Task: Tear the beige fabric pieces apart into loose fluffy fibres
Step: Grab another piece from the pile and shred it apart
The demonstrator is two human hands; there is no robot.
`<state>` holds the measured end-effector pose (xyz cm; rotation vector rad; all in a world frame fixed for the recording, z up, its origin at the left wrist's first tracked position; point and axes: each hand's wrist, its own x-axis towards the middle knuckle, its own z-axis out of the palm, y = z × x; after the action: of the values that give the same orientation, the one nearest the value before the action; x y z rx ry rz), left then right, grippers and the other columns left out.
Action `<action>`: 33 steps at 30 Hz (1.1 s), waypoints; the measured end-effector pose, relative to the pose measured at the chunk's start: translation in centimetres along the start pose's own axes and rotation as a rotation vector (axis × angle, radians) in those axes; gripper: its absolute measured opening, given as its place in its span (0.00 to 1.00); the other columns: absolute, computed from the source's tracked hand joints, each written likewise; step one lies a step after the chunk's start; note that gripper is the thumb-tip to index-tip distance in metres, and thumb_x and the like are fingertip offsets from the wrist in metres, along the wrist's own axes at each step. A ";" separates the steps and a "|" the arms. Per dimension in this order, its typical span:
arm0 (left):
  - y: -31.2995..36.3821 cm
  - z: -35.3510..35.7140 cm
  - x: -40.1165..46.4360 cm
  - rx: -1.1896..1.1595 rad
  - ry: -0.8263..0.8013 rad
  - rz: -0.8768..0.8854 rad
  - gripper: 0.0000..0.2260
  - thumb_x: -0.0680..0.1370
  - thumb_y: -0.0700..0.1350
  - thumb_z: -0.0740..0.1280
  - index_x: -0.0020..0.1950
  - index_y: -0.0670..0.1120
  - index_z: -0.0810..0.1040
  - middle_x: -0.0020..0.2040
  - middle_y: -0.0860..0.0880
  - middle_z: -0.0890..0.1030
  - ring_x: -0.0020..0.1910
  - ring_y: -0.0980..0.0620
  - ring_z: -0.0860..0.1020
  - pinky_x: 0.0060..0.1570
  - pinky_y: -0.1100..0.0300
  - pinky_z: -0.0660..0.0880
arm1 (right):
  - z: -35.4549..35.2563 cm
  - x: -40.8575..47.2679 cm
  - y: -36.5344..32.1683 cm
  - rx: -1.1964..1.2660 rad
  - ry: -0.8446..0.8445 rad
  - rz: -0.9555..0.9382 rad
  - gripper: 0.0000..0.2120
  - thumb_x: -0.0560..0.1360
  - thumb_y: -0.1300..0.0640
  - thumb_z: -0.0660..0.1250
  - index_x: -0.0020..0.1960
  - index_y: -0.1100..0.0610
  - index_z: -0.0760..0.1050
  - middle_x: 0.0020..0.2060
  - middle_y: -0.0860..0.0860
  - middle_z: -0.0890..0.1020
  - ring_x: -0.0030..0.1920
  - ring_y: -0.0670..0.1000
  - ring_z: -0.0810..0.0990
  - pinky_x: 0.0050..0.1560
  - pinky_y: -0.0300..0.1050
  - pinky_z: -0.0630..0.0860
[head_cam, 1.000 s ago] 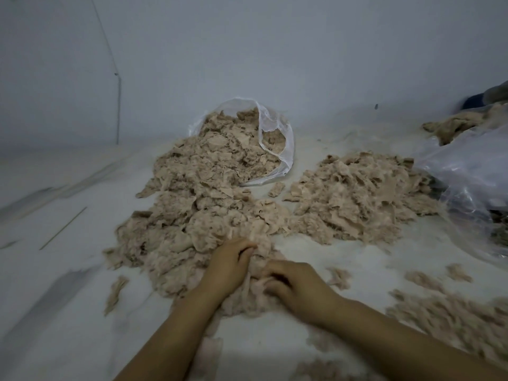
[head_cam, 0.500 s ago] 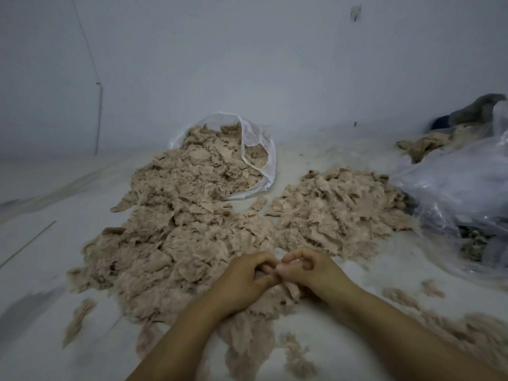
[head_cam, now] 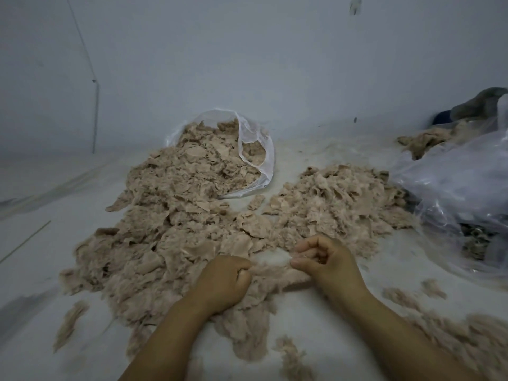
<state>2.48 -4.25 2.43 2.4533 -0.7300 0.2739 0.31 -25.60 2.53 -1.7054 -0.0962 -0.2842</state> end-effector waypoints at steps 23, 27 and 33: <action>3.6 2.8 1.7 -0.681 -0.138 -0.134 0.09 0.78 0.46 0.66 0.43 0.41 0.78 0.39 0.47 0.77 0.40 0.51 0.74 0.44 0.56 0.71 | 0.2 -0.9 -0.3 0.294 -0.011 0.174 0.05 0.71 0.63 0.73 0.37 0.55 0.81 0.31 0.53 0.81 0.26 0.49 0.76 0.22 0.39 0.73; 3.4 2.7 1.4 -0.753 -0.098 -0.138 0.11 0.78 0.48 0.63 0.37 0.46 0.72 0.31 0.56 0.71 0.31 0.59 0.69 0.35 0.66 0.67 | -0.9 -0.2 0.0 0.379 0.100 0.186 0.05 0.69 0.65 0.73 0.37 0.58 0.80 0.28 0.53 0.79 0.25 0.46 0.74 0.26 0.36 0.73; 3.1 2.1 0.7 -0.959 -0.057 -0.183 0.10 0.76 0.50 0.63 0.37 0.48 0.71 0.32 0.55 0.73 0.33 0.59 0.71 0.36 0.67 0.69 | -1.6 0.0 -0.6 0.252 -0.080 0.180 0.08 0.70 0.70 0.70 0.35 0.61 0.77 0.24 0.51 0.77 0.23 0.44 0.72 0.25 0.33 0.70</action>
<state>1.46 -7.92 2.36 1.5898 -0.4841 -0.1911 -0.05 -27.09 3.28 -1.4639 -0.0348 -0.0663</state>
